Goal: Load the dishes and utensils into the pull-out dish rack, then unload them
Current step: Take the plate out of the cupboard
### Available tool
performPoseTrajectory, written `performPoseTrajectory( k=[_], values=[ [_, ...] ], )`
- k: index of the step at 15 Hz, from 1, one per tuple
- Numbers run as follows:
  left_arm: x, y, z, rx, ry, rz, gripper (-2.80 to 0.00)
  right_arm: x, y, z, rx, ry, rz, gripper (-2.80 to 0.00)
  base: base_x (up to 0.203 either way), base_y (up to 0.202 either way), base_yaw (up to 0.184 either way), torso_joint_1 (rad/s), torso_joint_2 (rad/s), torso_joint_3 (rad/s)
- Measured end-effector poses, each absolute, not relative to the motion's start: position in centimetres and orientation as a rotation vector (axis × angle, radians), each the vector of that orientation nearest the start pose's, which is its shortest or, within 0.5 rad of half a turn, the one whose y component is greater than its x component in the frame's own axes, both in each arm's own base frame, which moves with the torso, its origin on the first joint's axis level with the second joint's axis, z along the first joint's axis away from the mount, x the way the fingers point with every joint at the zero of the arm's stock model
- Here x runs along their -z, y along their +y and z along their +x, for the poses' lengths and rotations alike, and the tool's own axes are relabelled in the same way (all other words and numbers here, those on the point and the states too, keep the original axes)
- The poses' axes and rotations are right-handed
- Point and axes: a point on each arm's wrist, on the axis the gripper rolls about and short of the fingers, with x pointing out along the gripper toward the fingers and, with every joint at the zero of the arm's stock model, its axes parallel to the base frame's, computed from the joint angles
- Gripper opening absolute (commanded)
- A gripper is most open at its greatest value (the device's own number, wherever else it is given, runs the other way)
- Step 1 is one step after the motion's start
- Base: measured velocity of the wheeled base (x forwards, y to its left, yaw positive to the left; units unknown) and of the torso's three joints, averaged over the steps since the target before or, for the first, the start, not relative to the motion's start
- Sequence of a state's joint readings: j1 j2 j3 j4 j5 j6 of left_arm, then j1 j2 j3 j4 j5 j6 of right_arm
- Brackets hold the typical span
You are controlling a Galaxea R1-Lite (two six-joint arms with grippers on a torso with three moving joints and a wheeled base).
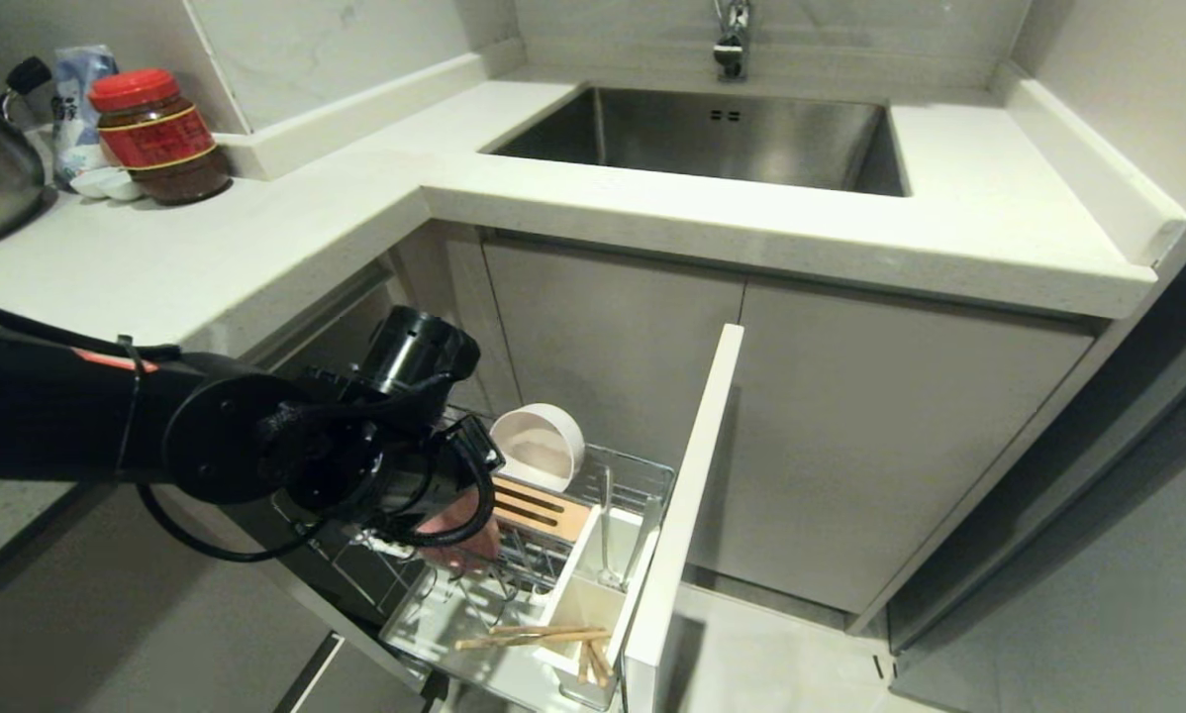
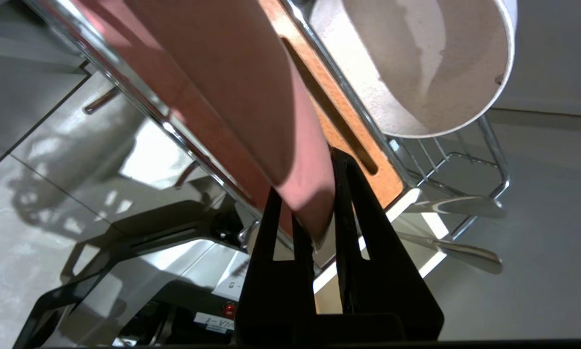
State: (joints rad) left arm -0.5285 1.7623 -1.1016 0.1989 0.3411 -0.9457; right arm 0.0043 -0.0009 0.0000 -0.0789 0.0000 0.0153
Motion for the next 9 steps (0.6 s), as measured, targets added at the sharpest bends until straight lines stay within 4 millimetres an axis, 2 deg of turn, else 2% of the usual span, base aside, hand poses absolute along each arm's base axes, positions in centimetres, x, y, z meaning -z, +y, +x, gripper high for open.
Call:
performPoseTrajectory(
  k=[4, 7, 9],
  values=[
    [-18.2, -14.6, 26.1, -0.179, 0.754, -0.55, -2.8, -8.4, 0.0, -2.3, -0.005, -0.08, 0.015, -2.8, 0.0, 0.0, 0.0, 0.0, 0.0, 0.0],
    [-20.5, -14.6, 24.7, -0.119, 0.708, -0.579, -2.8, -8.4, 0.0, -2.3, -0.005, -0.08, 0.015, -2.8, 0.0, 0.0, 0.0, 0.0, 0.0, 0.0],
    [-22.5, -14.8, 22.7, -0.055, 0.677, -0.594, -2.8, -8.4, 0.0, -2.3, -0.005, -0.08, 0.015, -2.8, 0.0, 0.0, 0.0, 0.0, 0.0, 0.0]
  ],
)
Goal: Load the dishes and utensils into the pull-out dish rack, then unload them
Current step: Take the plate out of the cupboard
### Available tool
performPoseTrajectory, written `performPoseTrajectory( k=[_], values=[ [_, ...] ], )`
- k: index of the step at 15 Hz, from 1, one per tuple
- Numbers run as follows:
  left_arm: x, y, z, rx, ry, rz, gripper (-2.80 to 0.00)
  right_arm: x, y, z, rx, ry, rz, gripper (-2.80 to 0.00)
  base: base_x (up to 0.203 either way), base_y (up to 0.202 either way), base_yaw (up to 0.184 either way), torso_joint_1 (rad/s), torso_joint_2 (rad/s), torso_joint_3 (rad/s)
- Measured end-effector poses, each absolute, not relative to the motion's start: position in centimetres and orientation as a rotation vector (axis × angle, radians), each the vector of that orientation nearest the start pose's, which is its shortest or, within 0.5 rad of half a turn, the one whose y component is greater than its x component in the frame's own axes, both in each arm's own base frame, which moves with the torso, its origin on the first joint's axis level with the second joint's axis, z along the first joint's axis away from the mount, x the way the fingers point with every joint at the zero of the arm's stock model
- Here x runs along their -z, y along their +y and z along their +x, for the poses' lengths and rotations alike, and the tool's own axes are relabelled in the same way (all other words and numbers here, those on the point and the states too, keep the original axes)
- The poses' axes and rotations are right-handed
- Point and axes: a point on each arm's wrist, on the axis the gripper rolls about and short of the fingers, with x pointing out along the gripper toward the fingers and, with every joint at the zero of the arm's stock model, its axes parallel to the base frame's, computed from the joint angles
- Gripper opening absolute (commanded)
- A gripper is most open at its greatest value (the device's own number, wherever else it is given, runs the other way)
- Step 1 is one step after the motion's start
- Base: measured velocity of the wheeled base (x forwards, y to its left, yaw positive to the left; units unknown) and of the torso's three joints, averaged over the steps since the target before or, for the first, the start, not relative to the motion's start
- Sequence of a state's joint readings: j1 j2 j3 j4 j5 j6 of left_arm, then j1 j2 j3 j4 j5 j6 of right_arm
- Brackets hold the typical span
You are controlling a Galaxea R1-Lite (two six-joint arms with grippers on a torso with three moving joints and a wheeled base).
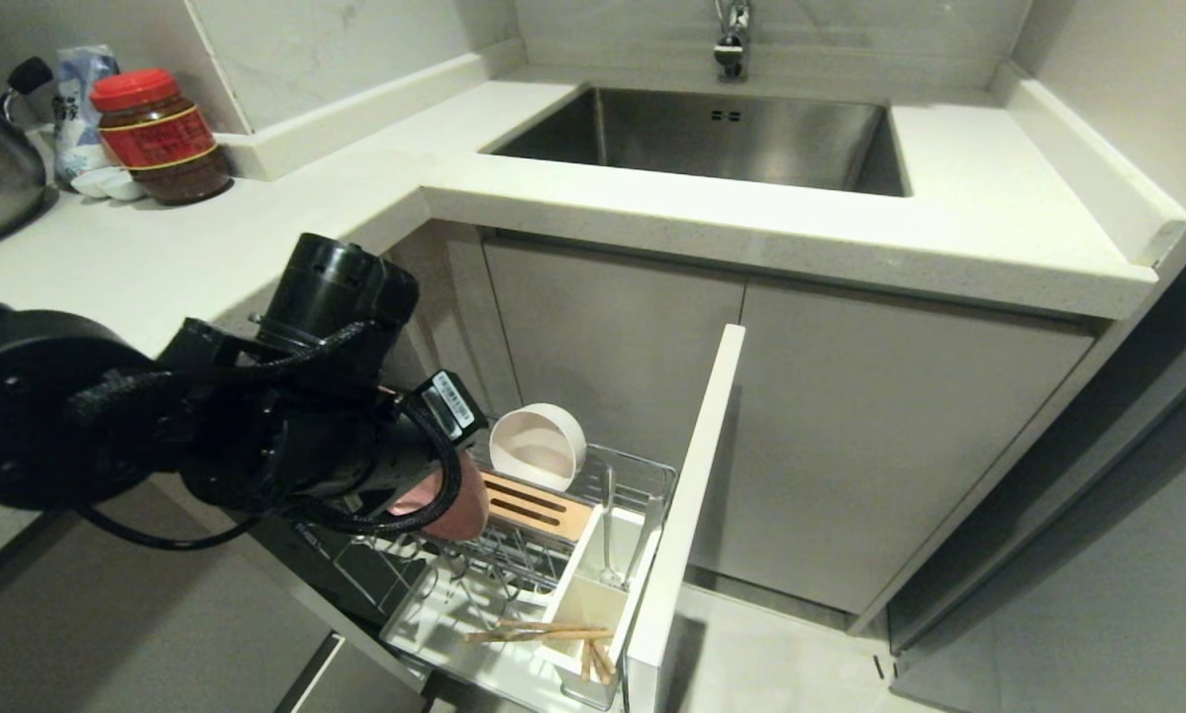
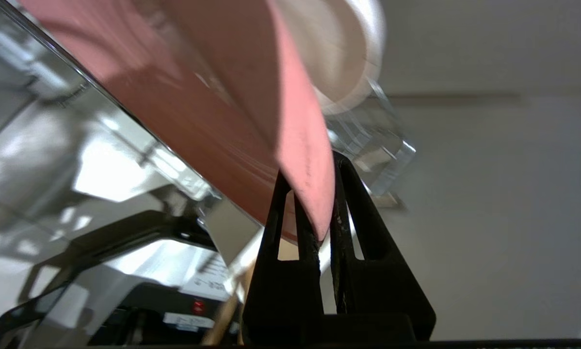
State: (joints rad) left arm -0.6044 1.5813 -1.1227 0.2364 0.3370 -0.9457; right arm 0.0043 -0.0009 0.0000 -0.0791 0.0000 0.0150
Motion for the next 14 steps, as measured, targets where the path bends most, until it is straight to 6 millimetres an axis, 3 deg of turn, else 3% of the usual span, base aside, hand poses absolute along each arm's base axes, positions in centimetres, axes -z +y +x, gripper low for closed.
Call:
performPoseTrajectory(
  k=[6, 9, 14],
  values=[
    [-27.7, -14.4, 15.0, 0.182, 0.669, -0.556, -2.8, -8.4, 0.0, -2.3, -0.005, -0.08, 0.015, -2.8, 0.0, 0.0, 0.0, 0.0, 0.0, 0.0],
    [-31.4, -12.1, 12.0, 0.331, 0.53, -0.487, -2.8, -8.4, 0.0, -2.3, -0.005, -0.08, 0.015, -2.8, 0.0, 0.0, 0.0, 0.0, 0.0, 0.0],
    [-37.6, -7.5, 7.8, 0.486, 0.155, -0.323, -2.8, -8.4, 0.0, -2.3, -0.004, -0.08, 0.015, -2.8, 0.0, 0.0, 0.0, 0.0, 0.0, 0.0]
  ],
)
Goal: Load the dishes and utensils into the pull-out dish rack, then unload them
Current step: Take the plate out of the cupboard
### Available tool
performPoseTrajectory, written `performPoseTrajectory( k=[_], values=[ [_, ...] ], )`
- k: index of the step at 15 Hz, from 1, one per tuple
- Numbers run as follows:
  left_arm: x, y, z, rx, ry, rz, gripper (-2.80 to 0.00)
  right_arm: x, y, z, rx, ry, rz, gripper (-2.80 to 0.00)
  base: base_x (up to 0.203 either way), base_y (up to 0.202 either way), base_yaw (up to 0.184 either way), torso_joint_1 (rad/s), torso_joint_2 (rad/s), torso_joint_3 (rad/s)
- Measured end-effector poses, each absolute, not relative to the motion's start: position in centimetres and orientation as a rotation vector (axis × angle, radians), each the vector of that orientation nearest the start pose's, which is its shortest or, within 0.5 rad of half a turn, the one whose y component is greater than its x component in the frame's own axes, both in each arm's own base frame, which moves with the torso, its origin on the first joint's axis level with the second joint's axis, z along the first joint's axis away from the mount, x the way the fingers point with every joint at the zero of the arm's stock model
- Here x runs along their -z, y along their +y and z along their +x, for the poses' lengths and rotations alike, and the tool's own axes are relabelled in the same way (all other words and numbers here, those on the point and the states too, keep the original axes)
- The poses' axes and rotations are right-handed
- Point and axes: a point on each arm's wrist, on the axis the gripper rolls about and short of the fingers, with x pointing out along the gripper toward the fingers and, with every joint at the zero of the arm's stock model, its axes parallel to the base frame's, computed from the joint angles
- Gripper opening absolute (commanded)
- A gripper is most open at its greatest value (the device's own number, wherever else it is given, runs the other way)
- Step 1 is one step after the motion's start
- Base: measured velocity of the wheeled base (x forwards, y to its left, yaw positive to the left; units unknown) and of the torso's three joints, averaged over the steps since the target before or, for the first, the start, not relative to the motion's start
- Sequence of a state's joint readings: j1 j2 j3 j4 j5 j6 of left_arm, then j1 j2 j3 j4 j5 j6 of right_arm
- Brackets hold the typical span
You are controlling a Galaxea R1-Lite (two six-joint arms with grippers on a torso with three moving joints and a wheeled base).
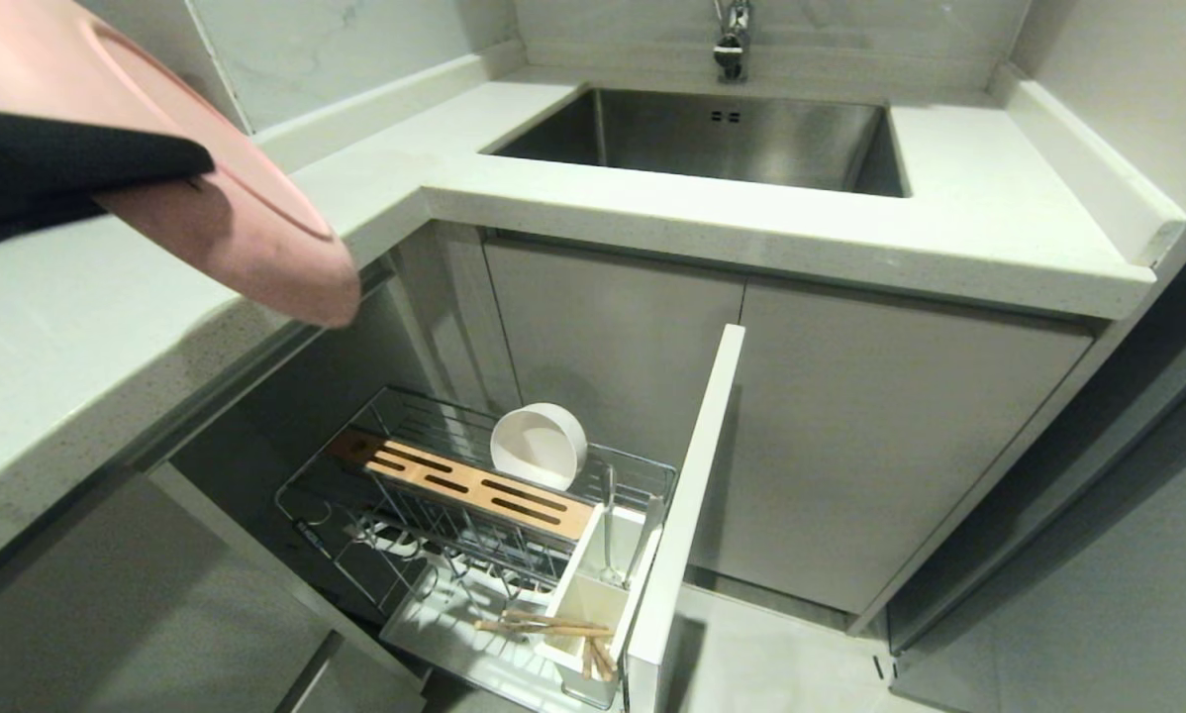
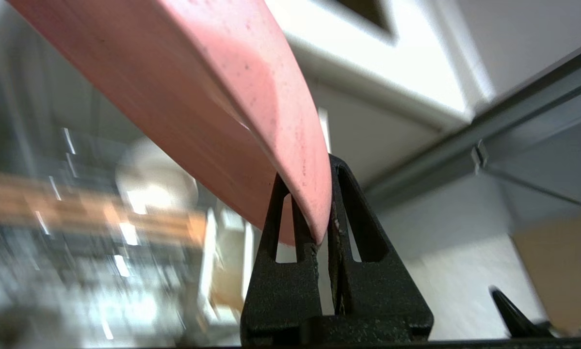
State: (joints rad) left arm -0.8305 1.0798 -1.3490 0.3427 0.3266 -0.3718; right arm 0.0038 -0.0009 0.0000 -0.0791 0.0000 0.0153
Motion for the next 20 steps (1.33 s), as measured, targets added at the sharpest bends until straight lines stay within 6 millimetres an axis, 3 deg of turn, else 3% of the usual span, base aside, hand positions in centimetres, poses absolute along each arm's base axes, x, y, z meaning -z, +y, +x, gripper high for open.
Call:
performPoseTrajectory(
  k=[4, 7, 12, 20],
  values=[
    [-41.1, -3.9, 6.3, 0.332, -0.106, -0.307, -2.8, -8.4, 0.0, -2.3, -0.005, -0.08, 0.015, -2.8, 0.0, 0.0, 0.0, 0.0, 0.0, 0.0],
    [-41.6, -2.5, 6.6, 0.091, -0.13, -0.213, -2.8, -8.4, 0.0, -2.3, -0.005, -0.08, 0.015, -2.8, 0.0, 0.0, 0.0, 0.0, 0.0, 0.0],
    [-39.7, -1.4, 10.2, -0.378, 0.072, 0.032, -2.8, -8.4, 0.0, -2.3, -0.005, -0.08, 0.015, -2.8, 0.0, 0.0, 0.0, 0.0, 0.0, 0.0],
    [-35.9, -0.7, 13.3, -0.553, 0.474, 0.291, -2.8, -8.4, 0.0, -2.3, -0.004, -0.08, 0.015, -2.8, 0.0, 0.0, 0.0, 0.0, 0.0, 0.0]
  ],
)
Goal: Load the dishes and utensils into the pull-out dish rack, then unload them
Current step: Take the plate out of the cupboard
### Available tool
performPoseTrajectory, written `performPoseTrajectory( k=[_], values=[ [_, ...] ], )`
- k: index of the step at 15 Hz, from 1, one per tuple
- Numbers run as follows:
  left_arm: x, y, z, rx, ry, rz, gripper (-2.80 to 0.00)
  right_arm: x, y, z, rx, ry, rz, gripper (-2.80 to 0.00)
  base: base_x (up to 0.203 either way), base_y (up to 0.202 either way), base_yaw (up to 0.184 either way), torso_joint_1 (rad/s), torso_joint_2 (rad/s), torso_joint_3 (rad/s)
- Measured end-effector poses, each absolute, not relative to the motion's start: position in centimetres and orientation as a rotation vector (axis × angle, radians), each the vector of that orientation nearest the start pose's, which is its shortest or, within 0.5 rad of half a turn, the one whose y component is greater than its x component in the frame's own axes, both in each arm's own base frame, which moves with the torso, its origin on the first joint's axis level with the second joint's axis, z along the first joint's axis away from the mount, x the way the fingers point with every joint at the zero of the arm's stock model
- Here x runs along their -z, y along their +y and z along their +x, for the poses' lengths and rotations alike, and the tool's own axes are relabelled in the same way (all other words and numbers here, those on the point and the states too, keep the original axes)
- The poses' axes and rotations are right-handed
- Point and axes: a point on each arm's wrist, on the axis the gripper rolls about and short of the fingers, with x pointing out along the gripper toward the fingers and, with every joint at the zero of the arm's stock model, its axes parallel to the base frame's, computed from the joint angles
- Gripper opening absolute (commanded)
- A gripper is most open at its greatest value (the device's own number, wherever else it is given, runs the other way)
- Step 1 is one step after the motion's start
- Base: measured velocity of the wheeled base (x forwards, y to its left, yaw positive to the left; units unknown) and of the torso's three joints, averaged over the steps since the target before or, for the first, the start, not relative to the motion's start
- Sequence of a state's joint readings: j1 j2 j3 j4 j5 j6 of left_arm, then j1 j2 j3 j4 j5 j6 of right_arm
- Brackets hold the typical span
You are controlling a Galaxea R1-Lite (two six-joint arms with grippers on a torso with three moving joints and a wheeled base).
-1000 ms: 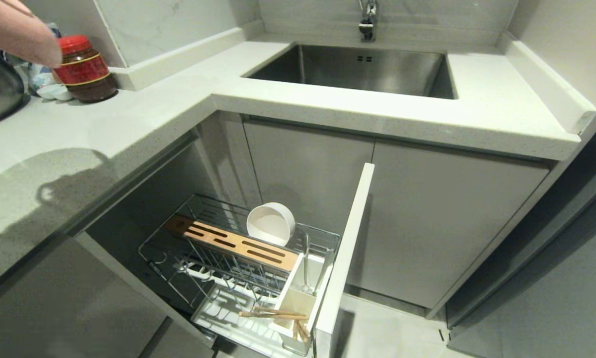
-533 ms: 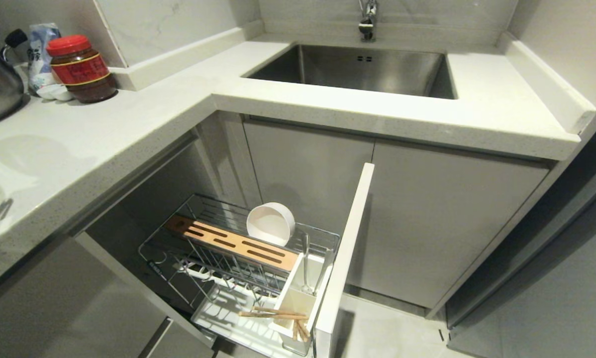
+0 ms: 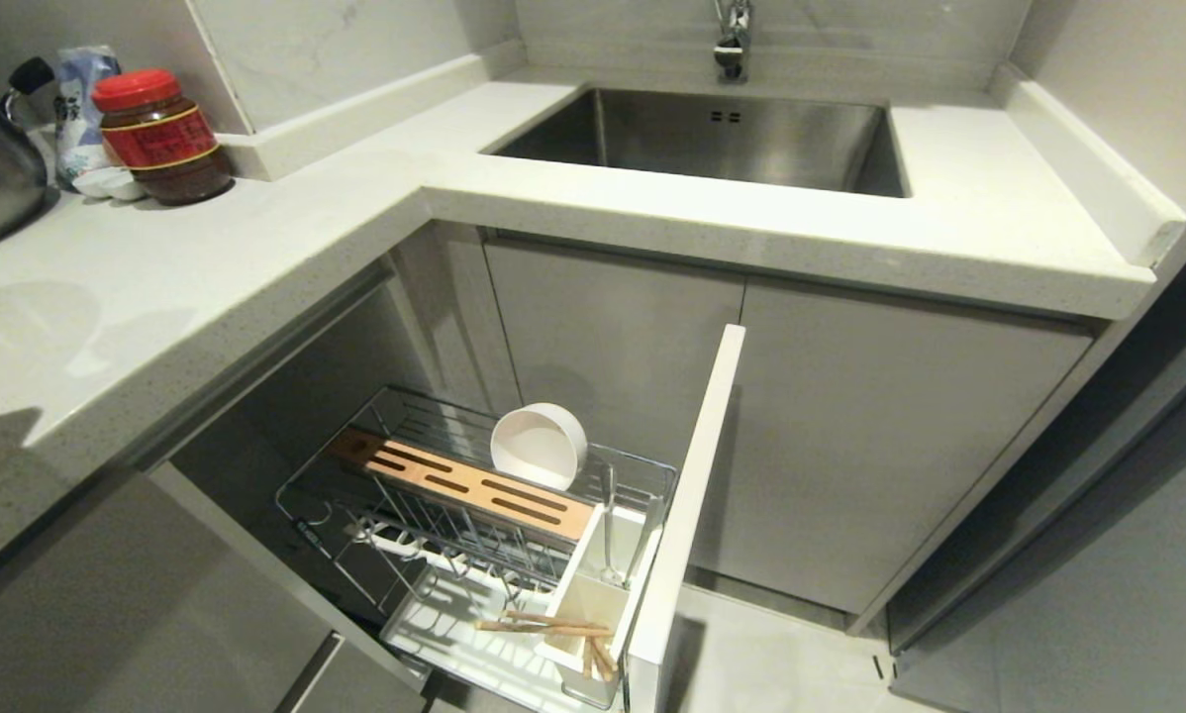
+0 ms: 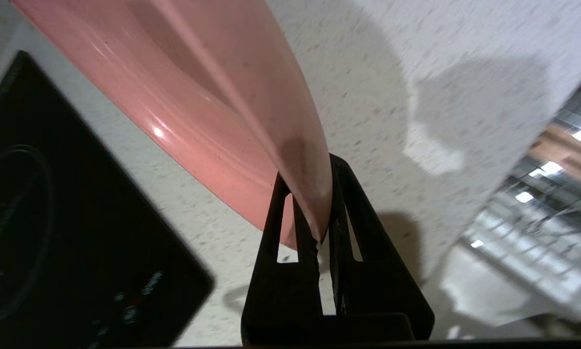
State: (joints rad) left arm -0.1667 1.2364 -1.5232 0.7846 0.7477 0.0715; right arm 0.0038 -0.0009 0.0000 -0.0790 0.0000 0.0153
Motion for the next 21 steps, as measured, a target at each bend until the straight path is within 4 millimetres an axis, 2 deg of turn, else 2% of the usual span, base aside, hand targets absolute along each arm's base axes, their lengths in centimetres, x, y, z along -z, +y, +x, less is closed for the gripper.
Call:
performPoseTrajectory(
  k=[8, 14, 21],
  values=[
    [-38.0, -1.1, 15.4, -0.657, 0.632, 0.442, -2.8, -8.4, 0.0, -2.3, -0.005, -0.08, 0.015, -2.8, 0.0, 0.0, 0.0, 0.0, 0.0, 0.0],
    [-35.7, -1.6, 16.4, -0.646, 0.924, 0.666, -2.8, -8.4, 0.0, -2.3, -0.005, -0.08, 0.015, -2.8, 0.0, 0.0, 0.0, 0.0, 0.0, 0.0],
    [-33.8, -1.3, 18.8, -0.656, 1.064, 0.721, -2.8, -8.4, 0.0, -2.3, -0.005, -0.08, 0.015, -2.8, 0.0, 0.0, 0.0, 0.0, 0.0, 0.0]
  ],
)
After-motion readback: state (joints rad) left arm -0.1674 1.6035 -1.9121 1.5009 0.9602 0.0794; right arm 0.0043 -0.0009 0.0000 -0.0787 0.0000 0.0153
